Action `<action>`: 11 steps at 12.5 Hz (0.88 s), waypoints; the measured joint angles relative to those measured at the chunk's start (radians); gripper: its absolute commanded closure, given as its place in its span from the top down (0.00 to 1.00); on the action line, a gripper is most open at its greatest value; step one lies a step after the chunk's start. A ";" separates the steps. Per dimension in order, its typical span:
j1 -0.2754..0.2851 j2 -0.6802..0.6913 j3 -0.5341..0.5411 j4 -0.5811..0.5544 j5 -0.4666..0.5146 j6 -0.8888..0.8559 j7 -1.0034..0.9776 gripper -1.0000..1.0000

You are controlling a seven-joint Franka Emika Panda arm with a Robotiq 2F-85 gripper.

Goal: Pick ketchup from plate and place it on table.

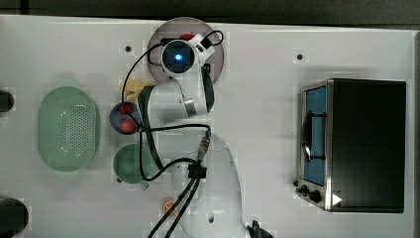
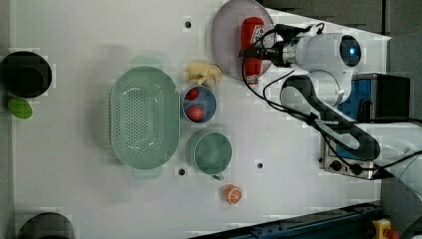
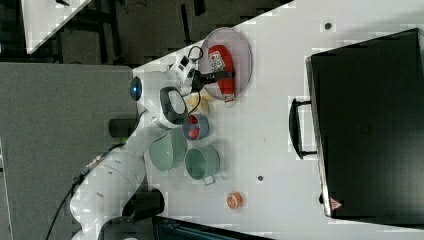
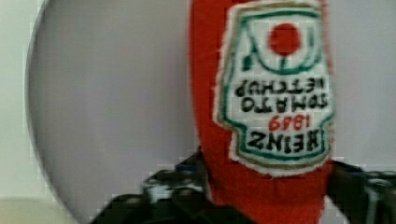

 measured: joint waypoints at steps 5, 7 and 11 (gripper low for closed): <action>0.001 0.006 -0.005 0.019 -0.002 0.012 -0.001 0.62; -0.001 0.004 -0.004 0.018 0.015 0.014 -0.001 0.62; -0.025 -0.104 0.008 -0.015 0.031 -0.146 -0.001 0.62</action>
